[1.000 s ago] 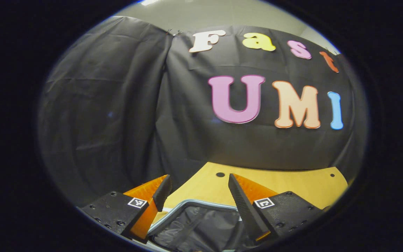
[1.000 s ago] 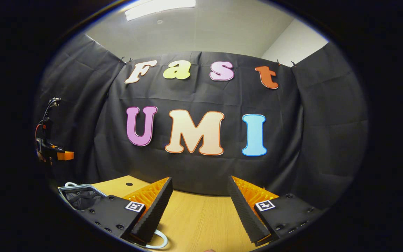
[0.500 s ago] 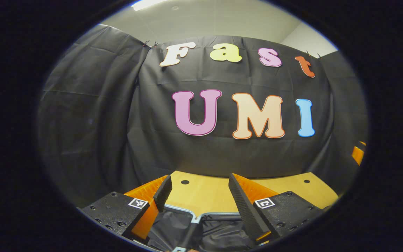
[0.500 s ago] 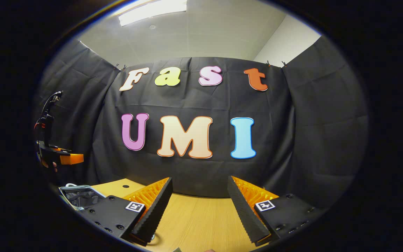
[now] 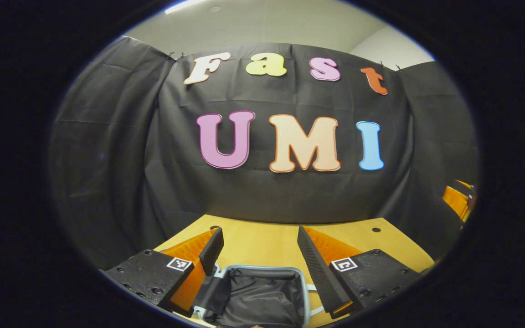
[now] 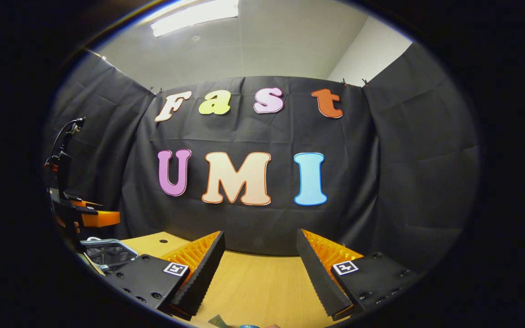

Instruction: First open the suitcase, pack the skin care products into it, and then close the suitcase.

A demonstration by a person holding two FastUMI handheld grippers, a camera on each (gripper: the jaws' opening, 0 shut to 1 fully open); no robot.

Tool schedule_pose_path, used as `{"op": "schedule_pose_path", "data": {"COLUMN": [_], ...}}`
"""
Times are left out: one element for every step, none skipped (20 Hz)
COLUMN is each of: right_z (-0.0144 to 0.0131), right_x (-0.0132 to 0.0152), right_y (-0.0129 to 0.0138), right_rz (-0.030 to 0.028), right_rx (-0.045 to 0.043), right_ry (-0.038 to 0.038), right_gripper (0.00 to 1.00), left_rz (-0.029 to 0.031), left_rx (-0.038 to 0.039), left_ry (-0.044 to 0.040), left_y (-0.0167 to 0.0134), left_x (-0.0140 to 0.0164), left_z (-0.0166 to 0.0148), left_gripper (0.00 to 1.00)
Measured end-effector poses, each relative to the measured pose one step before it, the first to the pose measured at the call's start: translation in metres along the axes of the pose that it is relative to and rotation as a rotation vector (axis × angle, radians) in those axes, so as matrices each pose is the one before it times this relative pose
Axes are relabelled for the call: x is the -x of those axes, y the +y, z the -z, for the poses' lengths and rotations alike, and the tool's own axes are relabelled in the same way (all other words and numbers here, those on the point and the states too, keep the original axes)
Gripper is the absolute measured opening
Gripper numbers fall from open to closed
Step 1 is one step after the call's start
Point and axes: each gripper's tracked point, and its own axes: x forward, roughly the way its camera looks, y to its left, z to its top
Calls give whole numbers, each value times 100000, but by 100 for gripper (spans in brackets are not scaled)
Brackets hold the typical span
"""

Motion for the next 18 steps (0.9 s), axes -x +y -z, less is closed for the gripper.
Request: {"op": "schedule_pose_path", "data": {"right_z": [102, 206, 86, 285, 115, 315, 166, 255, 111, 205, 180, 190, 218, 165, 126, 271, 180, 291], "right_x": [233, 249, 256, 180, 178, 137, 184, 288, 223, 286, 199, 218, 269, 254, 180, 118, 178, 250], "right_y": [-440, -541, -515, -516, -527, -539, -498, -568, -483, -384, -436, -364, -312, -347, -297, -183, -198, -242], "right_rz": [-41, -5, -21, -18, 69, 101, 5, 30, 39, 49, 98, 24, 18, 152, 136, 69, 68, 211], "right_rx": [-86, -7, 35, 24, 38, 95, 51, 82, 122, 140, -19, -152, -145, 162, 323, 372, 288, 286], "right_ry": [100, 164, 452, 440, 314, 496, 543, 480, 479, 489, 503, 493, 373, 404, 320, 605, 649, 603], "right_gripper": [98, 98, 98, 98, 100, 98, 98, 98, 98, 98, 98, 98, 98, 98, 98, 98, 98, 98], "left_rz": [1830, 1904, 1936, 1842, 1942, 1976, 1867, 1864, 1858, 2391, 1818, 1405, 1510, 1619, 1459, 1618, 2105, 2079], "left_rx": [-234, -193, -318, -246, -104, 336, 313, 149, -201, -61, -262, -231, 103, 263, 24, -167, -127, 45], "left_ry": [643, 953, 1037, 1275, 1057, 1470, 1310, 1650, 1620, 1380, 2029, 2470, 2537, 2290, 2229, 2166, 1766, 1727], "left_y": [-1198, -1295, -1273, -1288, -1301, -1306, -1259, -1241, -1189, -1179, -1090, -751, -805, -797, -786, -708, -837, -777], "left_x": [450, 235, 214, 160, 107, -37, 42, -50, -129, -103, -293, -162, -193, -152, -272, -152, -251, -277], "left_z": [735, 533, 790, 680, 776, 740, 913, 826, 1020, 846, 1085, 1116, 1177, 988, 981, 858, 840, 714], "left_gripper": [95, 95, 95, 94, 94, 95, 95, 95, 95, 95, 95, 95, 96, 95, 95, 96, 94, 96]}}
